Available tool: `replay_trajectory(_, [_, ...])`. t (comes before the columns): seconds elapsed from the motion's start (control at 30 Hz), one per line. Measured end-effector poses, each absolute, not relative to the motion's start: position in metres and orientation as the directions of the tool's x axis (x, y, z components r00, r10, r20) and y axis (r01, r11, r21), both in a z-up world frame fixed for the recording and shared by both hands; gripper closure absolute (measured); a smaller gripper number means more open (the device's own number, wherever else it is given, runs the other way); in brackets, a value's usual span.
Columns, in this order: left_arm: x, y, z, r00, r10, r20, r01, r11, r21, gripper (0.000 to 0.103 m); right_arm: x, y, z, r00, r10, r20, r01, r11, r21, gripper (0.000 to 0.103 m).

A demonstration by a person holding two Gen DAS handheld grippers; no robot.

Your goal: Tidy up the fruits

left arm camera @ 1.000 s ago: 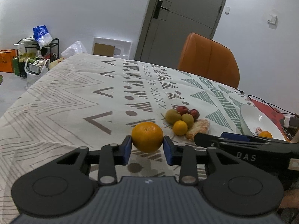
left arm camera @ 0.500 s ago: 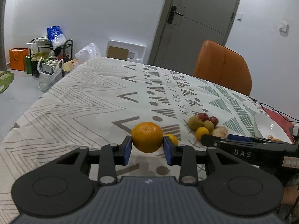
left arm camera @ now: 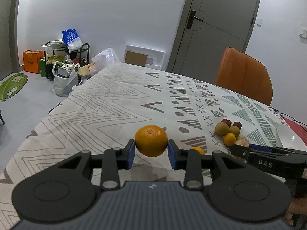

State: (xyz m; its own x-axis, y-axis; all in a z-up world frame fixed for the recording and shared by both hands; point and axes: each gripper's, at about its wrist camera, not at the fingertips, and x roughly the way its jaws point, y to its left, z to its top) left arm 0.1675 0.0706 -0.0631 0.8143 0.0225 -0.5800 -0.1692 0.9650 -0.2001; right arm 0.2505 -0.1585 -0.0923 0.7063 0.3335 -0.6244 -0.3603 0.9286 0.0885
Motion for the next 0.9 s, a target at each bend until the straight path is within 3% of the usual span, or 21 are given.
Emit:
replay_trajectory(0.1, [0.167,0.067,-0.061,0.818,0.017,-0.575,-0.160,0.967,-0.199,0.068,0.247,-0.163,-0.091,0.700,0.349,-0.622,-0.369,0.924,0.104,0.068])
replay_trajectory(0.57, [0.167,0.053,-0.059,0.821,0.000,-0.571,-0.131,0.973,-0.189,0.068,0.221,-0.194,-0.089,0.680,0.385,-0.624,-0.356,0.917,0.178,0.070])
replay_trajectory(0.7, [0.167,0.051,-0.060,0.820,-0.007,-0.572,-0.125,0.973,-0.192,0.068,0.223,-0.195,-0.088,0.678,0.380,-0.629,-0.349,0.920,0.178,0.059])
replay_trajectory(0.8, [0.167,0.051,-0.061,0.820,-0.012,-0.572,-0.121,0.973,-0.194,0.068,0.227,-0.190,-0.091,0.684,0.363,-0.633,-0.341,0.926,0.162,0.045])
replay_trajectory(0.9, [0.167,0.055,-0.061,0.818,-0.011,-0.574,-0.126,0.972,-0.197,0.068,0.230,-0.185,-0.092,0.690,0.350,-0.634,-0.337,0.930,0.146,0.043])
